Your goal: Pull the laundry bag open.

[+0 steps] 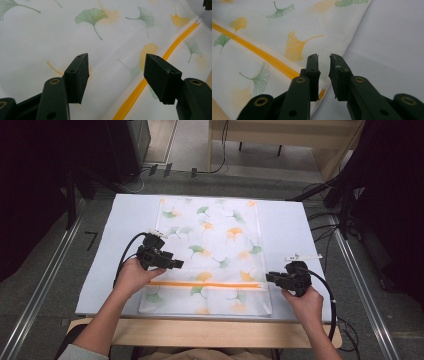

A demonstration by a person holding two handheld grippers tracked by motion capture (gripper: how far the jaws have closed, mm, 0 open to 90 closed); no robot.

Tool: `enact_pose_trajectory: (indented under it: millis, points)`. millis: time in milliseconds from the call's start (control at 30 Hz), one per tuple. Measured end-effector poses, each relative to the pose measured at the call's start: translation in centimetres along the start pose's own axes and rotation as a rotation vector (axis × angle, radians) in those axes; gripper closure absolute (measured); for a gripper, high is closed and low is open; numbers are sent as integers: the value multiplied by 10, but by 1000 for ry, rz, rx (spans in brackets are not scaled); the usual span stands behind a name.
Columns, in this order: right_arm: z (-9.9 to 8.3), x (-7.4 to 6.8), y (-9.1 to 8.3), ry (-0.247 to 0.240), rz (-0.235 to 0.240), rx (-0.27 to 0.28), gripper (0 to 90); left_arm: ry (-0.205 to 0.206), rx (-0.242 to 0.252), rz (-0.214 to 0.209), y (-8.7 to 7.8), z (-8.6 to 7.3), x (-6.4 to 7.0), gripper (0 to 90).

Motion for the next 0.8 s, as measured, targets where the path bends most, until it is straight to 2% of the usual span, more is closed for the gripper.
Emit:
enact_pose_trajectory:
  millis: [133,367,500,800]
  points:
    - [-2,-2,4,14,10,-23,900,27,-3,-3,4,2,7,373]
    - [-7,-3,12,14,4,-81,900,51,-27,-4,12,2,13,373]
    - [-9,-1,15,12,3,-93,900,58,-25,-1,14,2,15,374]
    - [-13,-6,13,25,58,-109,900,64,-29,-2,16,3,17,375]
Point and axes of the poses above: each handheld gripper's, and its own axes: y roughly forward along the jaws, z roughly out of its top, x roughly to its right, the point moved 5 cm from there along y, roughly forward along the jaws, and after that the axes turned 7 degrees about -y, right-handed, at the moved point
